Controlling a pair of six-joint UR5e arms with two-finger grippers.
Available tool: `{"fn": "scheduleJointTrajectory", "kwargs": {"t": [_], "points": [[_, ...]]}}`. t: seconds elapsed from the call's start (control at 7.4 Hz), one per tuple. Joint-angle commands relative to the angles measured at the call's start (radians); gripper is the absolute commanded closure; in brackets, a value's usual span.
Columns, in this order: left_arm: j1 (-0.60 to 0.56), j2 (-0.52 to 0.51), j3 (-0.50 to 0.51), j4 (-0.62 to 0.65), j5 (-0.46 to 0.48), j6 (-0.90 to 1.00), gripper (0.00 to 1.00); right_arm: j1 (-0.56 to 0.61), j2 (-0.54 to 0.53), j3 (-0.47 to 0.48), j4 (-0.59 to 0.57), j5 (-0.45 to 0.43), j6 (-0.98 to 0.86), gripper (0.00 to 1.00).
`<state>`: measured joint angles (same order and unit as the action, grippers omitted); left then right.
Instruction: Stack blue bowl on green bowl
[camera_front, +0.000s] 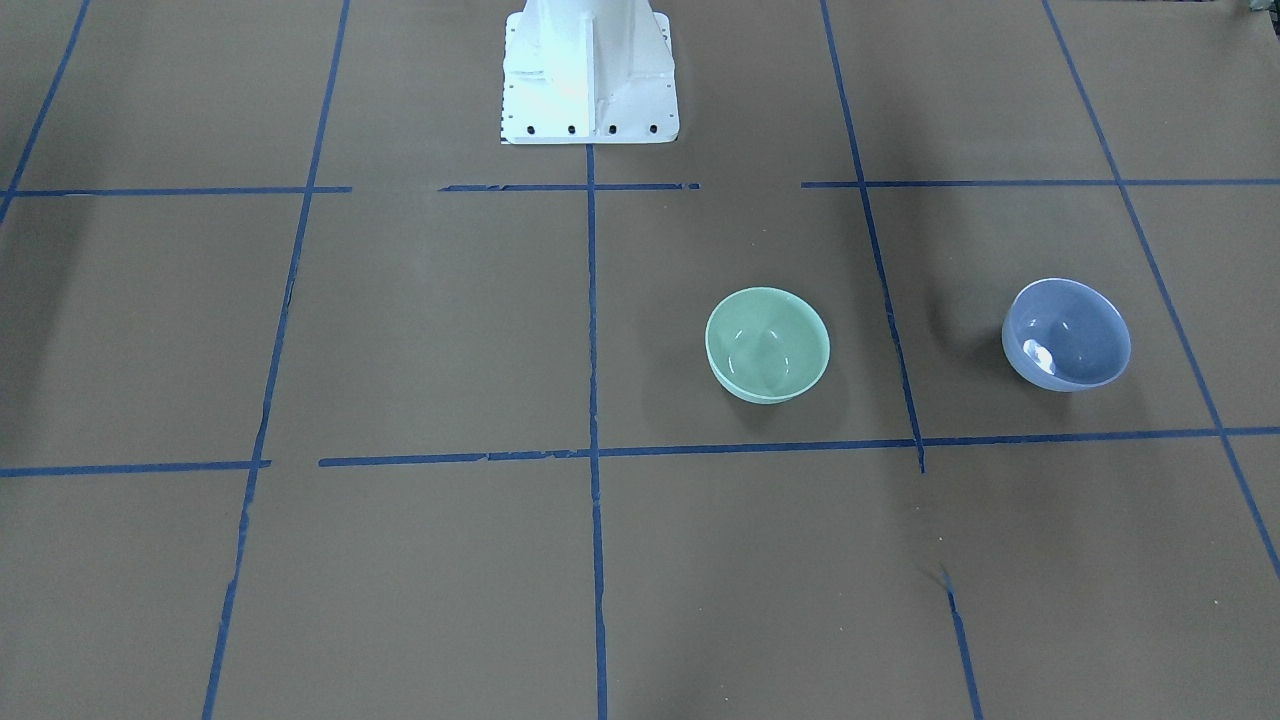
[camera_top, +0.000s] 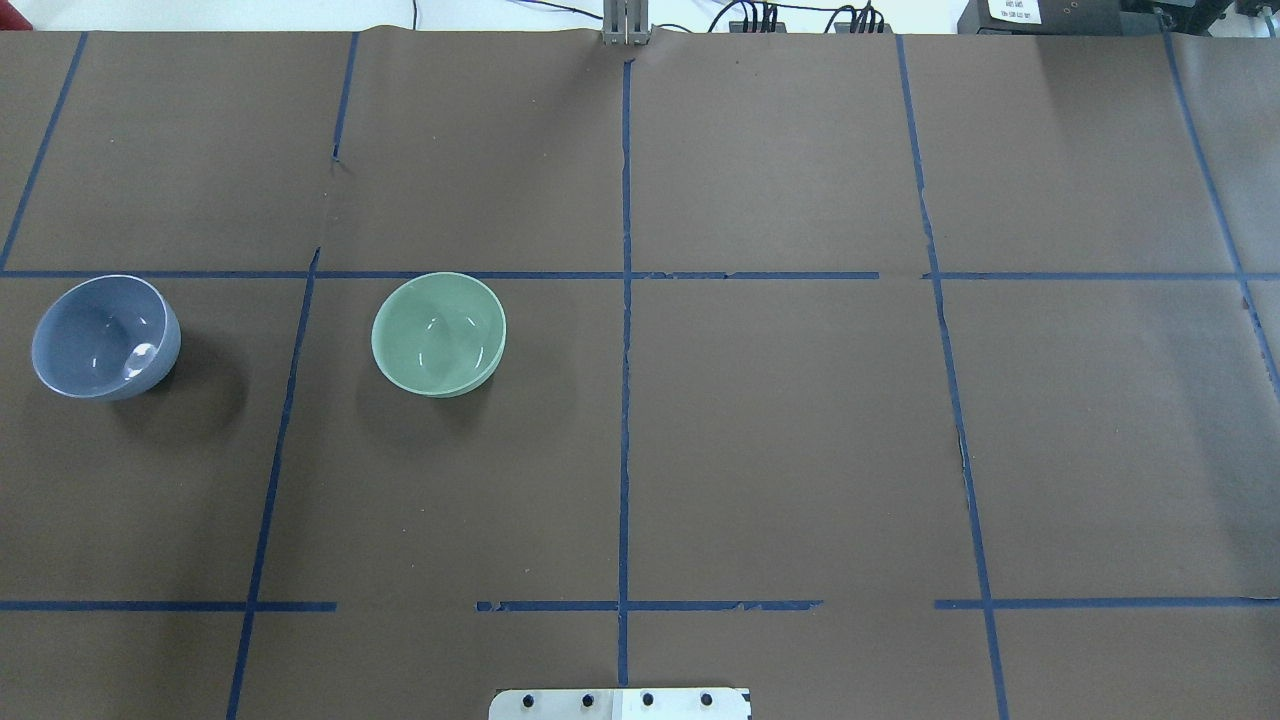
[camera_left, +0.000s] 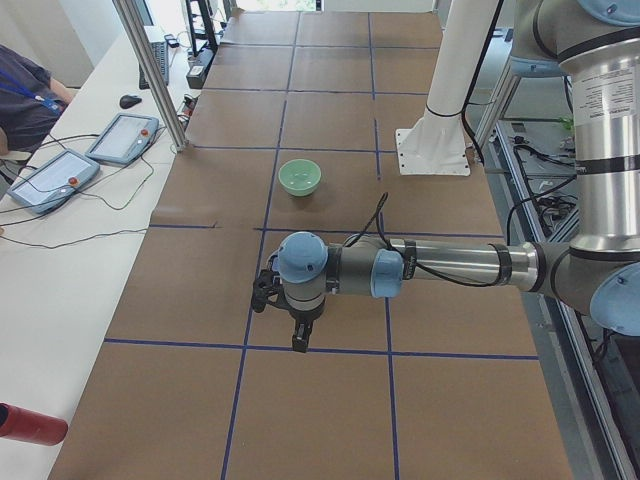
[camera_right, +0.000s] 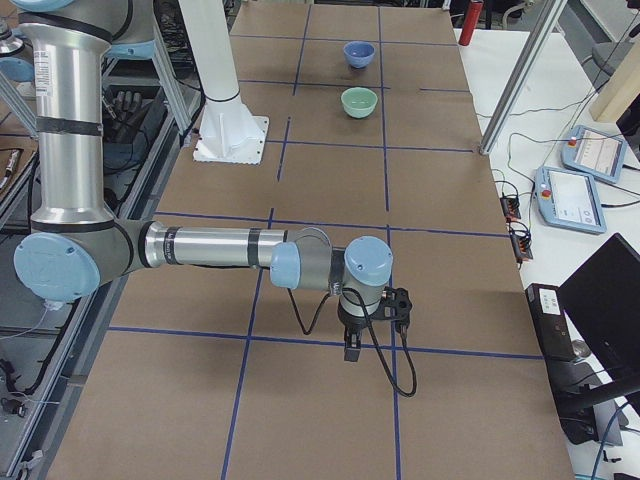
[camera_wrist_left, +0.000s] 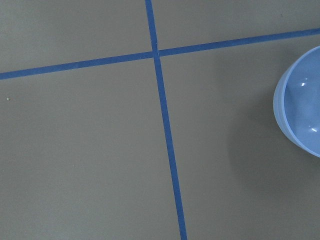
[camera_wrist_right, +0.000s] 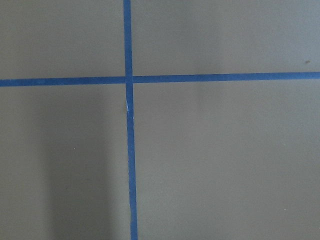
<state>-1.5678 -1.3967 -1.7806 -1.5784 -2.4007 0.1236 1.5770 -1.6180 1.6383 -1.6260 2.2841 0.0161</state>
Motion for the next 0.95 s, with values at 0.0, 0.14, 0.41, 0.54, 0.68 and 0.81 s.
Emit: {"fn": "scheduleJointTrajectory", "kwargs": {"t": [0.0,0.14,0.41,0.54,0.68,0.81], "points": [[-0.001,-0.002,-0.003,0.0,-0.002,-0.005,0.0,0.0,0.0,0.0,0.0,0.0,0.001,0.0],[0.0,-0.014,0.016,-0.002,-0.009,-0.008,0.0,0.0,0.0,0.0,0.0,0.0,0.001,0.0],[0.005,-0.047,0.03,0.003,-0.002,-0.013,0.0,0.0,0.0,0.0,0.0,0.0,-0.001,0.0],[0.011,-0.111,0.071,0.003,-0.003,-0.048,0.0,0.0,0.0,0.0,0.0,0.0,0.001,0.0],[0.026,-0.117,0.079,-0.055,-0.008,-0.095,0.0,0.0,0.0,0.0,0.0,0.0,-0.001,0.0],[0.116,-0.117,0.111,-0.186,-0.002,-0.198,0.0,0.0,0.0,0.0,0.0,0.0,0.001,0.0]]}}
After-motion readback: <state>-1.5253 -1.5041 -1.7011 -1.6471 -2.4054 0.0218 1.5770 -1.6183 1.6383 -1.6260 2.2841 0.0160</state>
